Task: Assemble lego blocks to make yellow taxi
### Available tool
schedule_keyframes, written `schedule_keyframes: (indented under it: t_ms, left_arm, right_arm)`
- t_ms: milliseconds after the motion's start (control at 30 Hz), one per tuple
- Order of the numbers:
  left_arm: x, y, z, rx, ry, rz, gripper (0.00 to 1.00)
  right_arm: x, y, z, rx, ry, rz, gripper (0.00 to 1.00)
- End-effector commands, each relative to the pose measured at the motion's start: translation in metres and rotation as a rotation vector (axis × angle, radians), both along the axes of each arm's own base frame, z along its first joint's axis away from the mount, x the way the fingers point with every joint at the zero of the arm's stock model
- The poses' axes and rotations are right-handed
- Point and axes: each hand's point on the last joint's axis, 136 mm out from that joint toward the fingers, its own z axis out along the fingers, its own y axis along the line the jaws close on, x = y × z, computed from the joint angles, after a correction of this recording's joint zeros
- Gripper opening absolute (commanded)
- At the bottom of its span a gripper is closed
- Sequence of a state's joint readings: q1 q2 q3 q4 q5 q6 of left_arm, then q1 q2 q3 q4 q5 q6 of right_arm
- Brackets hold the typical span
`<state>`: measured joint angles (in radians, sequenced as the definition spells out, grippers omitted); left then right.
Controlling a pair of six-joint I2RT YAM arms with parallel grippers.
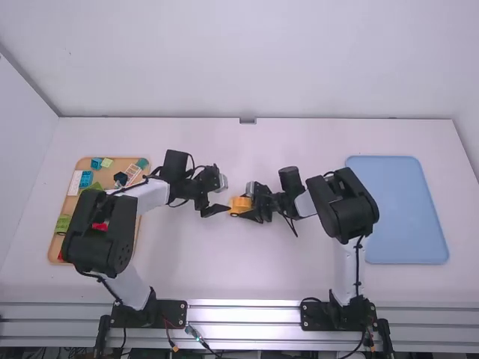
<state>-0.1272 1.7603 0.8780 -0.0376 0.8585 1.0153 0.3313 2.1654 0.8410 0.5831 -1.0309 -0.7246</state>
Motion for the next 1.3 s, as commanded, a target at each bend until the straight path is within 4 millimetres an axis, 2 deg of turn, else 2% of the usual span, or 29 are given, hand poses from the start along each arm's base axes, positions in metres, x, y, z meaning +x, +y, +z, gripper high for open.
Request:
schedule_keyframes:
  t_ms: [0, 67, 200, 233, 267, 367, 400, 467, 567, 600, 667, 767, 800, 833, 933, 967, 1100, 1267]
  left_arm:
    - [0.007, 0.007, 0.011, -0.012, -0.028, 0.015, 0.99]
    - [0.009, 0.009, 0.011, -0.012, -0.031, 0.023, 0.99]
    - [0.014, 0.015, 0.013, -0.014, -0.046, 0.039, 0.99]
    - [0.016, 0.017, 0.014, -0.014, -0.056, 0.045, 0.99]
    - [0.017, 0.018, 0.014, -0.015, -0.062, 0.048, 0.99]
    - [0.024, 0.017, 0.019, -0.019, -0.106, 0.047, 0.99]
    - [0.025, 0.017, 0.020, -0.020, -0.113, 0.046, 0.99]
    - [0.030, 0.018, 0.023, -0.017, -0.145, 0.052, 0.99]
    - [0.039, 0.021, 0.023, 0.002, -0.154, 0.098, 0.99]
    - [0.047, 0.026, 0.023, 0.010, -0.146, 0.152, 0.99]
    - [0.054, 0.031, 0.024, 0.013, -0.135, 0.200, 0.99]
    - [0.065, 0.039, 0.025, 0.021, -0.127, 0.284, 0.99]
    - [0.065, 0.039, 0.025, 0.021, -0.127, 0.284, 0.99]
    - [0.067, 0.038, 0.027, 0.020, -0.135, 0.287, 0.99]
    - [0.068, 0.037, 0.028, 0.020, -0.148, 0.282, 0.99]
    - [0.069, 0.036, 0.029, 0.017, -0.154, 0.283, 0.99]
    - [0.070, 0.036, 0.032, 0.011, -0.167, 0.281, 0.99]
    - [0.070, 0.036, 0.032, 0.011, -0.168, 0.282, 0.99]
  right_arm:
    - [0.024, -0.018, 0.018, 0.015, -0.012, -0.066, 0.43]
    - [0.036, -0.036, 0.026, -0.010, -0.007, -0.131, 0.44]
    - [0.062, -0.101, 0.045, -0.134, -0.021, -0.321, 0.44]
    - [0.067, -0.126, 0.050, -0.181, -0.024, -0.384, 0.44]
    - [0.069, -0.141, 0.054, -0.207, -0.025, -0.425, 0.46]
    - [0.076, -0.212, 0.067, -0.295, 0.012, -0.632, 0.43]
    - [0.075, -0.221, 0.069, -0.298, 0.019, -0.657, 0.43]
    - [0.075, -0.261, 0.073, -0.295, 0.037, -0.756, 0.43]
    - [0.071, -0.302, 0.070, -0.297, 0.070, -0.862, 0.43]
    - [0.065, -0.325, 0.066, -0.296, 0.092, -0.923, 0.43]
    - [0.060, -0.342, 0.064, -0.294, 0.107, -0.969, 0.43]
    - [0.044, -0.389, 0.057, -0.269, 0.170, -1.134, 0.44]
    - [0.044, -0.389, 0.057, -0.269, 0.170, -1.134, 0.44]
    - [0.038, -0.403, 0.053, -0.270, 0.187, -1.194, 0.44]
    - [0.029, -0.421, 0.044, -0.280, 0.217, -1.285, 0.45]
    - [0.022, -0.433, 0.037, -0.293, 0.244, -1.354, 0.48]
    - [0.015, -0.440, 0.024, -0.309, 0.281, -1.427, 0.53]
    - [0.016, -0.446, 0.019, -0.338, 0.294, -1.496, 0.56]
